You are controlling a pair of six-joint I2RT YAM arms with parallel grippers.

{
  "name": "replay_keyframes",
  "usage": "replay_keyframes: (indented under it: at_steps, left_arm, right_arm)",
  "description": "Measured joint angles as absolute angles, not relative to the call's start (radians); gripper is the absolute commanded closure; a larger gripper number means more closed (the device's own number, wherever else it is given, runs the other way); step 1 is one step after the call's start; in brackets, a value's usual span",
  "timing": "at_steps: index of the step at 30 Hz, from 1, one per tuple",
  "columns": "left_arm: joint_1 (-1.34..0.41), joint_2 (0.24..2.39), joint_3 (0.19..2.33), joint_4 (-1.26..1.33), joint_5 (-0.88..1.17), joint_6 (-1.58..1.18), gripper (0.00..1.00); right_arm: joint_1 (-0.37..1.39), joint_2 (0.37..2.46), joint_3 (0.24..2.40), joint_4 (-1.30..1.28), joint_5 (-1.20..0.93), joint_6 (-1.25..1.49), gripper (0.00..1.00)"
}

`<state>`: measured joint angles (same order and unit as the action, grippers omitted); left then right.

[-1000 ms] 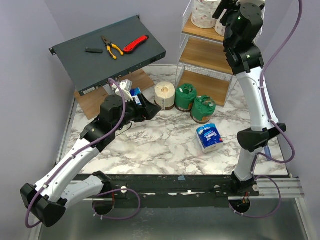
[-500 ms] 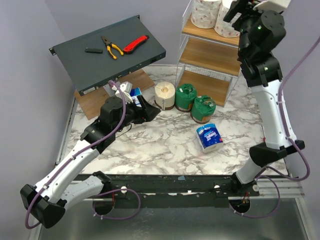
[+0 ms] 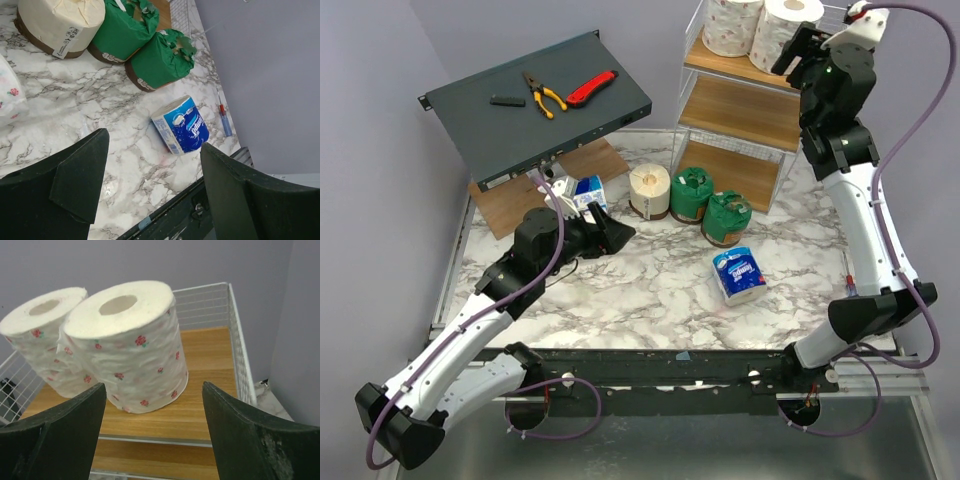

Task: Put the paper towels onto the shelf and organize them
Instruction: Place the paper towel on the shelf.

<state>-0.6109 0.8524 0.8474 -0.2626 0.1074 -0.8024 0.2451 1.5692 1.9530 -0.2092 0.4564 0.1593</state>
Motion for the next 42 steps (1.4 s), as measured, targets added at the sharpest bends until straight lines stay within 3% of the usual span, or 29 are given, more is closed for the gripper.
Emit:
replay_keyframes:
  at_steps: [42]
  left_arm:
    - [-0.588, 0.868, 0.837, -0.257, 0.098, -0.801, 0.24]
  right_arm:
    - [0.221, 1.742, 1.925, -0.031, 0.475, 0.149, 0.25]
